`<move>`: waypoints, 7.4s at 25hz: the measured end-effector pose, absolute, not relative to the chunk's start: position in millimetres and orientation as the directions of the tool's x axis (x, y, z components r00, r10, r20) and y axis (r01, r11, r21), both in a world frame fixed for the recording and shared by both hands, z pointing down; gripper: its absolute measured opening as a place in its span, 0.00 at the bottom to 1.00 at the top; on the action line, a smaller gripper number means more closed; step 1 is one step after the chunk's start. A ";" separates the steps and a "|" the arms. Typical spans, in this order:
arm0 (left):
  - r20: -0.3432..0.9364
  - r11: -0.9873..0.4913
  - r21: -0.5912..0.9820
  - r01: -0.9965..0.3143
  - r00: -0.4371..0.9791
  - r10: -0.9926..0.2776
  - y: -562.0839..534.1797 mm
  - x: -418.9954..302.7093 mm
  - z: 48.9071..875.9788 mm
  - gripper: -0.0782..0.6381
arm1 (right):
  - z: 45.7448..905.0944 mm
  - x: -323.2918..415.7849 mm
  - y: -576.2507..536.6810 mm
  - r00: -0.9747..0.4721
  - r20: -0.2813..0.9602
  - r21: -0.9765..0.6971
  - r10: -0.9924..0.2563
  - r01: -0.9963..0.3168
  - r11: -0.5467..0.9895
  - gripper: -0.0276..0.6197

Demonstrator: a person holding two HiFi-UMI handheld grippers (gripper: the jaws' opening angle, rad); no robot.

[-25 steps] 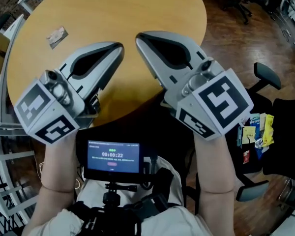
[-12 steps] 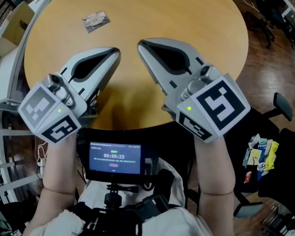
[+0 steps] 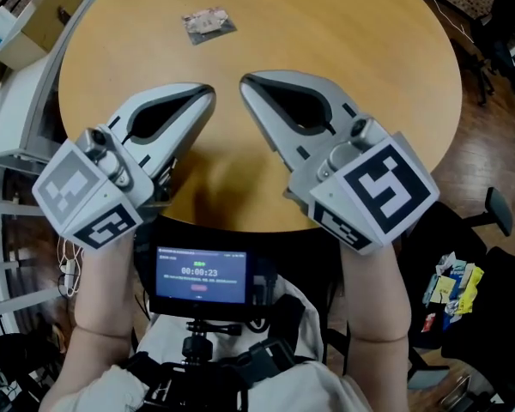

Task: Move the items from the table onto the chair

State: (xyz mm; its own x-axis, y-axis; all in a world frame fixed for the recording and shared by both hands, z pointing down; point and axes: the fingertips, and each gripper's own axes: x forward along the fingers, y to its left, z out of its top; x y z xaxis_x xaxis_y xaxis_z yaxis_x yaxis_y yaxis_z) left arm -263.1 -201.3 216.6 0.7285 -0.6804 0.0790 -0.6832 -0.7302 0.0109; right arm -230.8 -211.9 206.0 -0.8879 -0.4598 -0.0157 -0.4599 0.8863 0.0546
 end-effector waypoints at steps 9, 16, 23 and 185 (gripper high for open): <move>0.072 -0.739 0.002 -0.674 0.737 -0.672 -200.7 -267.1 216.5 0.12 | 205.4 -241.8 -210.1 -0.894 0.001 0.067 -0.449 -0.448 0.892 0.05; 0.047 -0.720 0.034 -0.693 0.721 -0.692 -204.3 -272.3 216.0 0.12 | 206.3 -246.5 -211.4 -0.897 0.014 0.076 -0.442 -0.440 0.895 0.05; 0.041 -0.720 0.045 -0.693 0.721 -0.691 -210.0 -277.7 220.6 0.12 | 212.2 -263.2 -219.1 -0.913 0.059 0.106 -0.403 -0.396 0.912 0.05; 0.163 -0.814 0.235 0.531 0.804 0.571 25.4 326.8 397.0 0.12 | 454.9 368.5 61.7 0.180 0.467 0.097 -0.865 -0.984 -0.152 0.05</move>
State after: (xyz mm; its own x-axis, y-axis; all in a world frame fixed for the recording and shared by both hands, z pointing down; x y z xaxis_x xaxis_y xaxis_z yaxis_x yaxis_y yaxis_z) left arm 326.8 25.4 397.0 0.8045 0.5712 0.1629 0.5307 -0.8144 0.2348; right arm 368.5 61.7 454.9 0.1803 -0.8654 0.4675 -0.9835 -0.1524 0.0971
